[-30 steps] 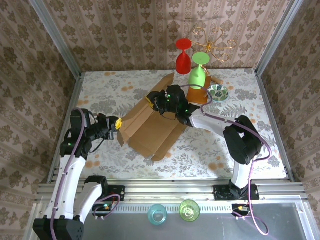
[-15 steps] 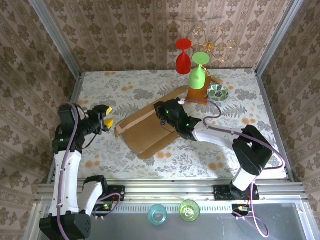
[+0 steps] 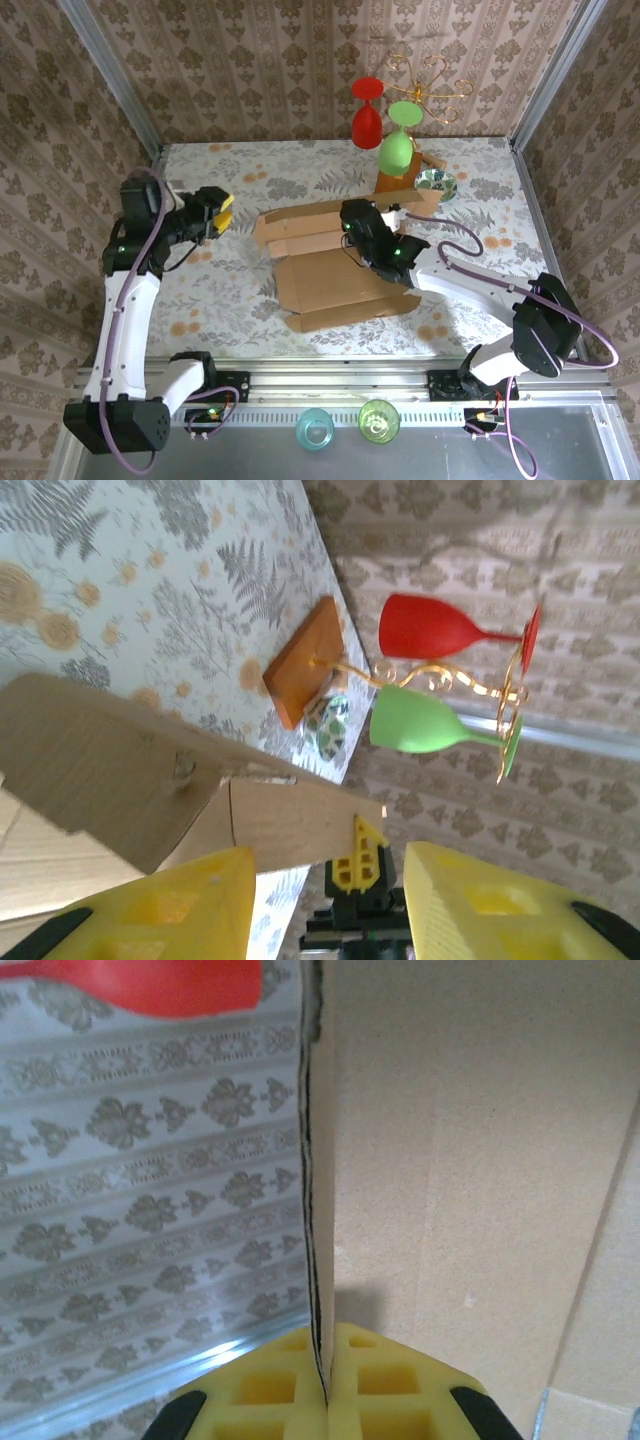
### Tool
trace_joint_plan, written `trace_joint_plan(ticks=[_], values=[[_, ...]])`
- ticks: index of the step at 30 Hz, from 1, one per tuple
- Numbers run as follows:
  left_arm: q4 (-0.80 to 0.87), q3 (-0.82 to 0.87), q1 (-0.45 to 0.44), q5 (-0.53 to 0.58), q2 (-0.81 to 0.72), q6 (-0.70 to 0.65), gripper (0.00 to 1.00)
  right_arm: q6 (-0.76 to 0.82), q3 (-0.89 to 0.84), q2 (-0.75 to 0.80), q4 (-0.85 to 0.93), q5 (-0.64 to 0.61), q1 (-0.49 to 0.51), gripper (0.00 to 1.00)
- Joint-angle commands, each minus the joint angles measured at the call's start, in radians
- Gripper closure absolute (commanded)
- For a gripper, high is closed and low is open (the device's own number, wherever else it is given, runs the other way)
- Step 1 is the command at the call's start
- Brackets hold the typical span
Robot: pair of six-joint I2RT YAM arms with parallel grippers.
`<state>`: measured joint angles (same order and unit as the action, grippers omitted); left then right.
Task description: Fold the paper box
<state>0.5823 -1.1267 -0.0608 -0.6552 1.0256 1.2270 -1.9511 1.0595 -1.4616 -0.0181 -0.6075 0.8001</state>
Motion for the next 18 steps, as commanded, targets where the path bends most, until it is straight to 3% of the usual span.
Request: trace_joint_plan(ticks=[1, 8, 14, 18], values=[[-0.018, -0.059, -0.093, 0.029, 0.055, -0.070, 0.57, -0.046, -0.033, 0.023, 0.019, -0.093, -0.025, 1.00], [-0.015, -0.154, -0.300, 0.168, 0.203, -0.109, 0.57, 0.003, -0.071, 0.049, 0.003, -0.058, -0.067, 1.00], [0.039, -0.225, -0.345, 0.234, 0.285, -0.197, 0.55, 0.011, -0.101, 0.054, -0.007, -0.031, -0.097, 1.00], [0.000, -0.182, -0.356, 0.240, 0.306, -0.198, 0.55, 0.009, -0.107, 0.049, -0.016, -0.016, -0.112, 1.00]])
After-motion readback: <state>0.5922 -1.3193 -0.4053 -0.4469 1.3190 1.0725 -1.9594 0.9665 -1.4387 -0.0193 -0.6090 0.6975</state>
